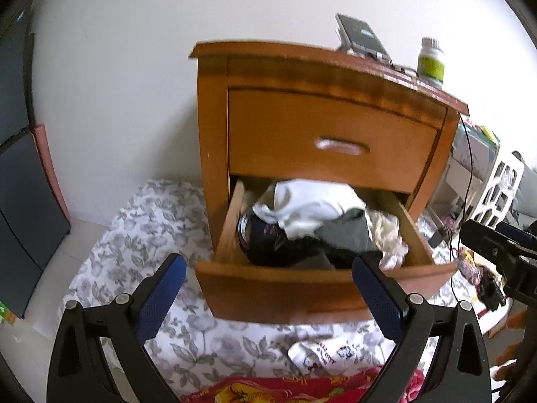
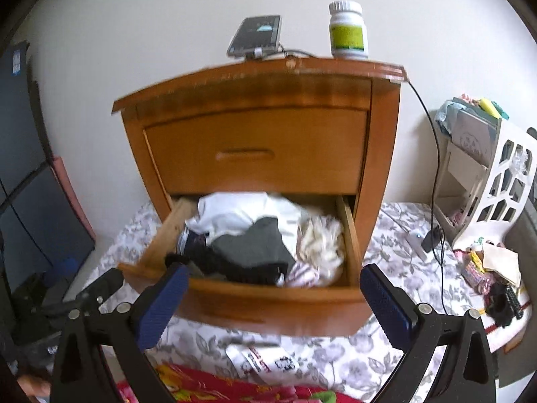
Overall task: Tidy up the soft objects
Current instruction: 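Open the right gripper to release the sock and withdraw, then reach the left gripper into the drawer and grasp the grey sock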
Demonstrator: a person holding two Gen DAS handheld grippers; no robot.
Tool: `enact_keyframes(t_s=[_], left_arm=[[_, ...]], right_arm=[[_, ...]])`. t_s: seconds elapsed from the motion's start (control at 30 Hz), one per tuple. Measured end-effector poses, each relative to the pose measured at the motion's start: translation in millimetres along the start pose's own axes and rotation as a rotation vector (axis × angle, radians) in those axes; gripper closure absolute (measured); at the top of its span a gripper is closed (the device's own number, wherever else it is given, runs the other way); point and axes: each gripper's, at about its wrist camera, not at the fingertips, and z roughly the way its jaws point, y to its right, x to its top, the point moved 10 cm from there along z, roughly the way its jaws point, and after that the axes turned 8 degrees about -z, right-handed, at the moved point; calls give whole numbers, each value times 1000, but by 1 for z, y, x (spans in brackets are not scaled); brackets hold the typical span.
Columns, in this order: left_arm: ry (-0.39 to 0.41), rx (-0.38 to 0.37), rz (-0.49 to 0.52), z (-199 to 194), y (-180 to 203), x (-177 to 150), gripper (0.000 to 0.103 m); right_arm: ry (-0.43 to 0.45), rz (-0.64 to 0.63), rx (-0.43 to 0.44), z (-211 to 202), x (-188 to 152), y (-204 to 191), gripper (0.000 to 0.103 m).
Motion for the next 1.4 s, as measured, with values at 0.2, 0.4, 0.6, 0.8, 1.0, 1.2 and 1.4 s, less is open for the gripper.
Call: enact_keyframes(t_s=[0.2,0.4,0.6,0.8,1.0,1.2,1.4], left_arm=[[39,-10,-48,-6,2,22,3],[51,-34,-47,-1,11,27,0],[-36,-97,-14,19,28,26,0],[-256,-74,22,63,31,8,0],[-382,-31,9,94,20,6,0],[-443,-53,11,120,31,12,0],[-473,-95,91,146,66,11,0]], right_arm=[[-4,4,-20,-7,0,-1,0],[4,75,-47,-9,-18,21,0],[-23,131,-86,-6,-36,45,0],[-48,142,-93,1,-49,53,0],[-81,140,-77,13,-58,49,0],[-113,131,-64,27,-66,43,0],[-138,120,-48,41,-73,39,0]])
